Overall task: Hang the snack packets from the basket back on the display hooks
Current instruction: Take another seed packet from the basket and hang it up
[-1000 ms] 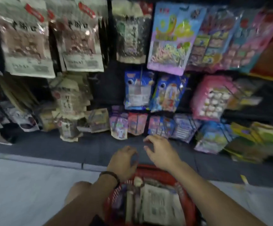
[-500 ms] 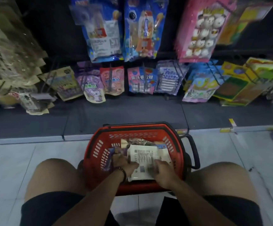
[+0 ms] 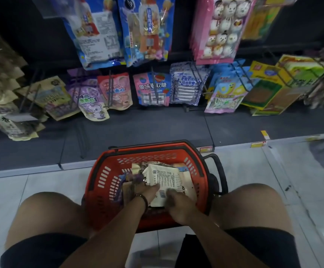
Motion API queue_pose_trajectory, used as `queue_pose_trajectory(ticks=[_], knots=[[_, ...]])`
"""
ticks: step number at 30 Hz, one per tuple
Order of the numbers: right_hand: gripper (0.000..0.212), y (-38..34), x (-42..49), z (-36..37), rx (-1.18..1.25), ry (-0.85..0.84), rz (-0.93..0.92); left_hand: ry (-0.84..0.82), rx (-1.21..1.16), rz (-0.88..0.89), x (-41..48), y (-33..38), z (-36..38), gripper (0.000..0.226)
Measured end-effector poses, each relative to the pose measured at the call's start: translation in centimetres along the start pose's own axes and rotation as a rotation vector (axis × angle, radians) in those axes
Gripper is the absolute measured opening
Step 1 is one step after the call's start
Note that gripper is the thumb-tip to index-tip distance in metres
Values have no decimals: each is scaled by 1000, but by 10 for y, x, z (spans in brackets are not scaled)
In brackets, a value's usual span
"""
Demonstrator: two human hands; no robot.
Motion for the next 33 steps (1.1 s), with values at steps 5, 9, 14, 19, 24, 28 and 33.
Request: queue_pose_trajectory(ticks=[5, 9, 14, 19, 24, 28, 33], knots=[[34, 0, -8, -11, 186, 208, 153, 70, -230, 187, -30, -9, -25, 34], [58, 8, -18, -17, 566, 347, 391, 15, -575, 152, -53, -29, -47, 35], [86, -1, -35, -19, 1231, 329, 556, -147, -782, 196, -87, -27, -53, 39], [50, -21, -44, -24, 1568, 143, 362, -301, -891, 289, -118, -25, -52, 49], [34, -31, -48, -44, 1590, 136, 189, -424, -894, 301, -129, -20, -69, 68], [31, -47, -51, -78, 1519, 216, 32, -372, -794, 364, -133, 4, -98, 81], [31, -83, -64, -122, 1223, 254, -213, -28, -458, 615, -142, 46, -138, 97]])
Point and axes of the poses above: each hand's wrist, its own x-axis towards the middle knuckle, its own z-axis out of the palm, y = z × x, the point moved 4 cm from there along x, towards the middle knuckle, and after that the axes turned 8 degrees about -x, right-handed, at the moved point
